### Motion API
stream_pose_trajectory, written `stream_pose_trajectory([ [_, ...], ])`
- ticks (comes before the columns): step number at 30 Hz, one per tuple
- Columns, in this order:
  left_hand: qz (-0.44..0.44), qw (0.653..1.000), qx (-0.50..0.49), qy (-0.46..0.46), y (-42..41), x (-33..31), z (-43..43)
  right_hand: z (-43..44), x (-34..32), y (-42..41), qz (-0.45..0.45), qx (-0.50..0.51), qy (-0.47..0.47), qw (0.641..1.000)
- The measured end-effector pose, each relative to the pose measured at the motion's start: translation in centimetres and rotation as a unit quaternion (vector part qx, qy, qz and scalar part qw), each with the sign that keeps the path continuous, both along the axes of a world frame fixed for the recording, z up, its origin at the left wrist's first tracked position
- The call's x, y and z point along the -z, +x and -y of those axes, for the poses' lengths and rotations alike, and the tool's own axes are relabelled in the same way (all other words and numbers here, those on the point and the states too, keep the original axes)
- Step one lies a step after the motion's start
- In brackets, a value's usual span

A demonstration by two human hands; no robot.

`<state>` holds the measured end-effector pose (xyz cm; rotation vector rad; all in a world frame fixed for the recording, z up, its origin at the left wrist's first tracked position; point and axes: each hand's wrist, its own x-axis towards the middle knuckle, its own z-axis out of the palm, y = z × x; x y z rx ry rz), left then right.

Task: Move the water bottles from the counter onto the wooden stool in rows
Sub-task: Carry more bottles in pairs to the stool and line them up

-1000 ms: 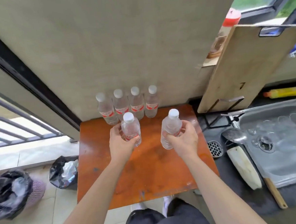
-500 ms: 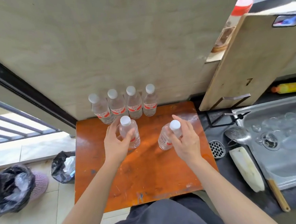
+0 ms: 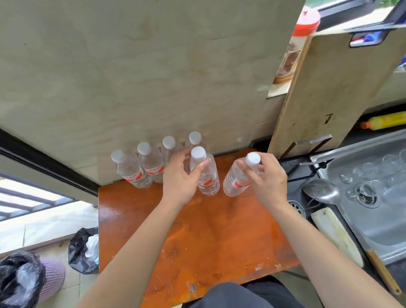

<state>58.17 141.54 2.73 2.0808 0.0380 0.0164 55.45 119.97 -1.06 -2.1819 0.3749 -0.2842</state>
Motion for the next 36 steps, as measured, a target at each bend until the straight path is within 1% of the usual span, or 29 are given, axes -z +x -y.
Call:
stream_pose_trajectory([
  [3,0.031,0.998,0.032,0.037,2.5,-0.8,2.1,1.4,-1.1,1.8,0.019,0.027,0.009,0.999],
  [6,0.058,0.993,0.052,0.093,5.1,-1.5,3.4,2.6,-2.1,3.3,0.037,0.034,0.005,0.999],
  [9,0.085,0.982,0.044,0.161,7.3,-2.1,4.1,3.3,-2.5,5.1,0.041,0.039,-0.005,0.998],
  [11,0.079,0.979,0.028,0.188,8.3,-2.1,4.1,3.4,-2.5,6.5,0.036,0.037,-0.004,0.999],
  [14,0.06,0.981,0.009,0.182,8.9,-2.1,4.4,2.9,-2.5,8.3,0.015,0.01,-0.016,1.0],
  [17,0.042,0.975,0.011,0.22,9.2,-1.1,5.0,2.2,-2.1,9.9,-0.007,-0.024,-0.021,0.999],
  [20,0.011,0.971,-0.003,0.241,9.3,0.5,5.0,1.8,-1.6,11.0,-0.05,-0.063,-0.011,0.997],
  [23,0.014,0.965,-0.013,0.26,9.3,1.3,5.2,2.3,-1.4,11.5,-0.087,-0.093,0.013,0.992],
  [27,0.021,0.962,-0.013,0.272,9.7,1.4,5.4,3.6,-1.6,11.5,-0.111,-0.093,0.068,0.987],
  [32,0.057,0.953,-0.015,0.297,9.2,1.4,5.5,3.3,-1.5,11.0,-0.112,-0.125,0.087,0.982],
  [36,0.025,0.95,0.005,0.312,9.6,0.9,5.3,3.0,-1.7,11.3,-0.116,-0.14,0.105,0.978],
])
